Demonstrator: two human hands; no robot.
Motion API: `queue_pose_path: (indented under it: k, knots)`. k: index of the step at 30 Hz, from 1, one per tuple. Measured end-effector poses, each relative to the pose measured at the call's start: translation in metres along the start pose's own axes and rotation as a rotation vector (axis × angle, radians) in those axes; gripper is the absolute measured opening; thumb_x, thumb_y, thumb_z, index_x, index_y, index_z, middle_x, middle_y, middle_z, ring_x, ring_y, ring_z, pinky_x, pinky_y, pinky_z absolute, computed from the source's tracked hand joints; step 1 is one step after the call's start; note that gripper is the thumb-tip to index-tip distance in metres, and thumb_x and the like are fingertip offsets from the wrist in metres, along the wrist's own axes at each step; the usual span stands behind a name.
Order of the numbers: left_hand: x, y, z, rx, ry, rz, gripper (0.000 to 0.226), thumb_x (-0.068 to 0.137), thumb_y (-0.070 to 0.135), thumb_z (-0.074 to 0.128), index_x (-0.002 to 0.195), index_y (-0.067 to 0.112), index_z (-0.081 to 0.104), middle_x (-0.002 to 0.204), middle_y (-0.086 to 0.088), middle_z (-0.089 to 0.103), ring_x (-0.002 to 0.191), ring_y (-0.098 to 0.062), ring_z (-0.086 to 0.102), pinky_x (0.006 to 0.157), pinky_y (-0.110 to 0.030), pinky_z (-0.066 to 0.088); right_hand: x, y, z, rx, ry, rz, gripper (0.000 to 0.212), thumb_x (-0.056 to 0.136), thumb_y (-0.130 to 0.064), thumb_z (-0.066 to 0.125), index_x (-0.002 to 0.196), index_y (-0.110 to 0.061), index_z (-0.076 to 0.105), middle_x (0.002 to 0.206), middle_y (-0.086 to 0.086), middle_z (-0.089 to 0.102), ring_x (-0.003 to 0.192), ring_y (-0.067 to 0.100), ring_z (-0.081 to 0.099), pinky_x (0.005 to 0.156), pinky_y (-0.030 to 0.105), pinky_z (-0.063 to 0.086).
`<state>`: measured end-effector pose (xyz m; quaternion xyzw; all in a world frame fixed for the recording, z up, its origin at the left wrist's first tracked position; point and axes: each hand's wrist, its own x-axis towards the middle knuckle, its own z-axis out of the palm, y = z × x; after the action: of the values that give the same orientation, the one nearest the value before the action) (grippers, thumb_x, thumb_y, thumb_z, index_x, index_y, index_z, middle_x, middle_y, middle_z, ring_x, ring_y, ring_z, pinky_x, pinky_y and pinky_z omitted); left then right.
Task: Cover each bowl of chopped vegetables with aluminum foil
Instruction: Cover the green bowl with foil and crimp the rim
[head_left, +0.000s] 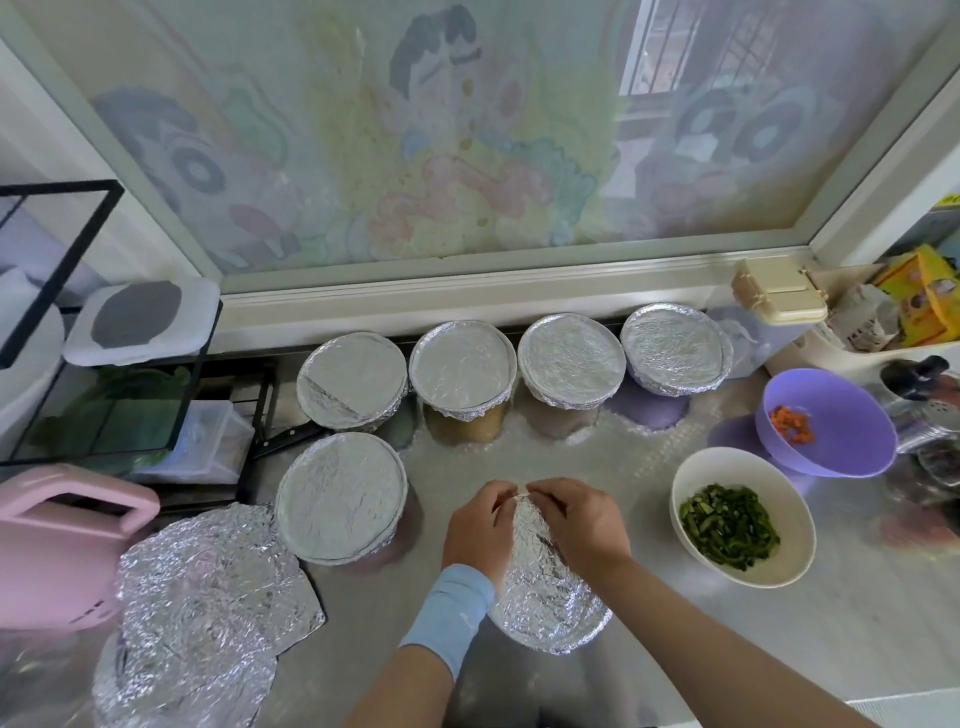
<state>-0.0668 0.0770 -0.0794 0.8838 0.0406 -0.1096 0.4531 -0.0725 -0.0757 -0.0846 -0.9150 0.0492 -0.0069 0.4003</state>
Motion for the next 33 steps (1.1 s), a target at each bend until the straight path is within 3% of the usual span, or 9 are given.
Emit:
queue_pose_path:
  k: [4, 9, 13, 16, 18, 23, 27, 30, 33]
  knots:
    - [-0.002, 0.002, 0.005, -0.081, 0.073, -0.089, 0.014, 0.095, 0.027, 0.059, 0.096, 0.026, 0.073, 0.088, 0.018, 0.070, 0.083, 0.002, 0.062, 0.068, -0.001, 0.039, 0.002, -0.002, -0.002, 0.044, -0.058, 0.095, 0.013, 0.089, -0.032, 0.069, 0.100, -0.035, 0.076, 0.096, -0.023, 0.072, 0.087, -0.004, 0.065, 0.082, 0.015, 0.050]
    - [0.000, 0.002, 0.005, -0.079, 0.066, -0.099, 0.014, 0.094, 0.029, 0.061, 0.092, 0.026, 0.074, 0.082, 0.018, 0.069, 0.078, 0.005, 0.061, 0.065, -0.003, 0.039, 0.007, -0.005, -0.005, 0.094, -0.110, 0.195, 0.009, 0.087, -0.034, 0.070, 0.092, -0.038, 0.076, 0.074, -0.025, 0.069, 0.067, -0.006, 0.062, 0.065, 0.013, 0.048]
    - [0.000, 0.004, 0.003, -0.059, 0.037, -0.106, 0.013, 0.095, 0.029, 0.058, 0.089, 0.027, 0.070, 0.081, 0.017, 0.068, 0.077, 0.002, 0.061, 0.064, -0.006, 0.041, 0.007, -0.007, -0.007, 0.101, -0.116, 0.195, 0.008, 0.088, -0.034, 0.070, 0.091, -0.038, 0.076, 0.074, -0.024, 0.070, 0.064, -0.005, 0.063, 0.063, 0.011, 0.047]
    - [0.005, 0.007, -0.002, 0.040, -0.038, -0.068, 0.014, 0.095, 0.028, 0.054, 0.088, 0.029, 0.065, 0.079, 0.013, 0.067, 0.075, -0.004, 0.061, 0.068, -0.020, 0.048, 0.005, -0.011, -0.011, 0.088, -0.152, 0.179, 0.015, 0.090, -0.038, 0.067, 0.085, -0.052, 0.069, 0.073, -0.024, 0.070, 0.060, 0.006, 0.067, 0.057, 0.016, 0.051]
    - [0.009, 0.009, -0.004, 0.049, -0.061, -0.037, 0.012, 0.094, 0.027, 0.055, 0.090, 0.030, 0.066, 0.082, 0.015, 0.069, 0.078, -0.002, 0.062, 0.071, -0.020, 0.049, 0.004, -0.011, -0.012, 0.079, -0.161, 0.172, 0.022, 0.090, -0.038, 0.065, 0.079, -0.057, 0.065, 0.072, -0.021, 0.070, 0.059, 0.010, 0.068, 0.056, 0.018, 0.052]
    - [0.005, 0.013, -0.001, -0.033, -0.022, -0.060, 0.011, 0.092, 0.031, 0.062, 0.087, 0.029, 0.071, 0.077, 0.019, 0.067, 0.076, 0.006, 0.060, 0.064, -0.005, 0.040, 0.008, -0.012, -0.011, 0.047, -0.162, 0.193, 0.011, 0.089, -0.038, 0.066, 0.086, -0.045, 0.074, 0.075, -0.023, 0.070, 0.069, -0.002, 0.064, 0.069, 0.023, 0.054]
    - [0.003, 0.014, 0.000, -0.054, 0.008, -0.110, 0.011, 0.092, 0.029, 0.062, 0.086, 0.029, 0.071, 0.077, 0.017, 0.068, 0.076, 0.004, 0.060, 0.063, -0.006, 0.040, 0.010, -0.015, -0.013, 0.050, -0.228, 0.187, 0.015, 0.090, -0.039, 0.064, 0.082, -0.050, 0.070, 0.073, -0.018, 0.070, 0.063, 0.011, 0.067, 0.059, 0.025, 0.054]
    - [-0.005, 0.015, 0.002, -0.083, 0.049, -0.134, 0.013, 0.092, 0.027, 0.061, 0.082, 0.030, 0.068, 0.078, 0.018, 0.068, 0.076, 0.004, 0.061, 0.063, -0.005, 0.041, 0.009, -0.014, -0.017, 0.062, -0.221, 0.204, 0.011, 0.089, -0.038, 0.067, 0.097, -0.043, 0.072, 0.079, -0.023, 0.070, 0.067, 0.003, 0.067, 0.059, 0.012, 0.051]
    - [-0.011, 0.012, 0.004, -0.073, 0.064, -0.149, 0.014, 0.091, 0.025, 0.059, 0.079, 0.028, 0.064, 0.076, 0.015, 0.067, 0.075, 0.000, 0.061, 0.061, -0.007, 0.040, 0.005, -0.011, -0.020, 0.040, -0.188, 0.216, 0.003, 0.086, -0.043, 0.069, 0.088, -0.041, 0.070, 0.072, -0.022, 0.068, 0.059, 0.007, 0.065, 0.056, 0.015, 0.049]
